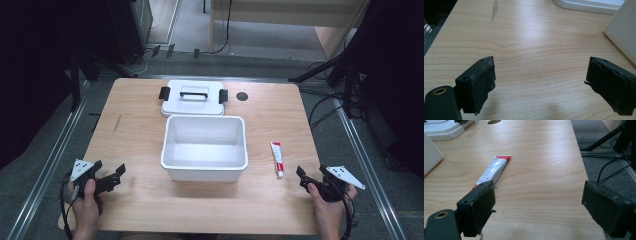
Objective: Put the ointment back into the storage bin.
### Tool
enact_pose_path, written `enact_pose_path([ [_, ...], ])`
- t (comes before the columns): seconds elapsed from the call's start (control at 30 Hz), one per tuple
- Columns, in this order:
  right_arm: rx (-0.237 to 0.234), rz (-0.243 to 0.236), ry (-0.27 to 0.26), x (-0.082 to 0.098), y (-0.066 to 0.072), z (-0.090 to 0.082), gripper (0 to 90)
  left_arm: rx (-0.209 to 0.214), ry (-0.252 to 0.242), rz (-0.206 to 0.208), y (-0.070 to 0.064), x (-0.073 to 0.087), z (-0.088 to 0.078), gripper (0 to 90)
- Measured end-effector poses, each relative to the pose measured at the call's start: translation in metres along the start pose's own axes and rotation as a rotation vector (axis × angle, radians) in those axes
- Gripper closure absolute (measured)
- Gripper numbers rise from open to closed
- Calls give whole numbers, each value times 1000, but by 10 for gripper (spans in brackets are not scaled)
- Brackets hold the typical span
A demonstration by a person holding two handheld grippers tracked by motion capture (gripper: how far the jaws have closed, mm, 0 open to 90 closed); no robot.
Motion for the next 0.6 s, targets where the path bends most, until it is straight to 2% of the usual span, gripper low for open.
enact_pose_path([
  [0.1, 5, 12, 3, -1, 0, 0, 119, -2, 2, 3, 0, 0, 0, 92],
  [0.33, 27, 31, 51, -2, 4, 3, 128, 1, -1, 4, 0, 0, -1, 92],
  [0.47, 52, -14, 136, -9, 15, 8, 131, 5, 0, 6, -1, 0, 0, 92],
  [0.6, 51, -51, 186, -15, 22, 10, 133, 11, 2, 10, -1, 0, 0, 92],
])
Point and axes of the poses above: each handheld gripper's, and its own axes: z roughly forward along the jaws, x roughly out of its underside, y roughly to its left, the point moved 2 cm from there along z, roughly forward along the jaws, and after that the axes turned 11 degrees about y, right-handed, at the moved point
